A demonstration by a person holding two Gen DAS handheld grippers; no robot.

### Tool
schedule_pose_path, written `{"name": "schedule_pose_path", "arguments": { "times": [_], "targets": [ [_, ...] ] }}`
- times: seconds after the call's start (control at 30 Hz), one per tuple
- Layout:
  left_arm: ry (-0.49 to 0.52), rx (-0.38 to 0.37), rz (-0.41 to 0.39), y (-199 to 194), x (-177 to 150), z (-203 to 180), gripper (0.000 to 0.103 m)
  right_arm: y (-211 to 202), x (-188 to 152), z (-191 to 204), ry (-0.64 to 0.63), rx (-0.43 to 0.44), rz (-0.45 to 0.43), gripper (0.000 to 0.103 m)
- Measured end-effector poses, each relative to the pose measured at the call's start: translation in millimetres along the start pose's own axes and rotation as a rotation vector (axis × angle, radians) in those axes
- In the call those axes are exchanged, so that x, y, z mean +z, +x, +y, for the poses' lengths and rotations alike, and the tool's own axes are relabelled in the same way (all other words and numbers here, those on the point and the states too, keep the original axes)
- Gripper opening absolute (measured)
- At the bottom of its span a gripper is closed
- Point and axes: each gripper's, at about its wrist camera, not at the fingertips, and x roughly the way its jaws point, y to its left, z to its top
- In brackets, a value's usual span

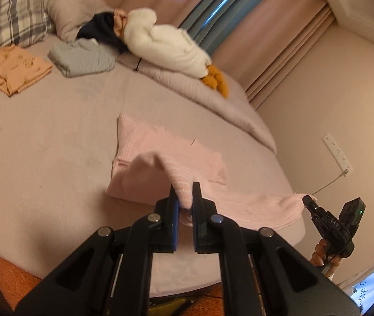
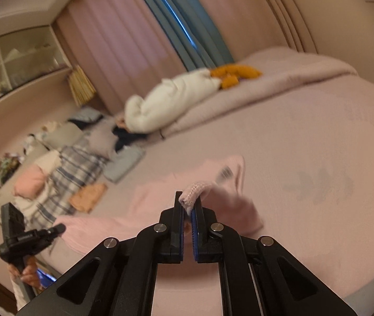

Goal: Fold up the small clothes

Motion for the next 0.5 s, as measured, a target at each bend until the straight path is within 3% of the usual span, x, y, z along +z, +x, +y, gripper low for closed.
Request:
{"name": "schedule_pose_path", "arguments": {
  "times": [0.23,0.5],
  "targets": [
    [0.003,0.006,0.007,-20,-7,-3,0.007,-17,-11,13,0.003,0.020,-0.036,0.006],
    [-0.036,0.012,0.041,-19,-17,6,0.007,-21,-21,6,0.045,0.015,-0.018,0.006]
  ]
}}
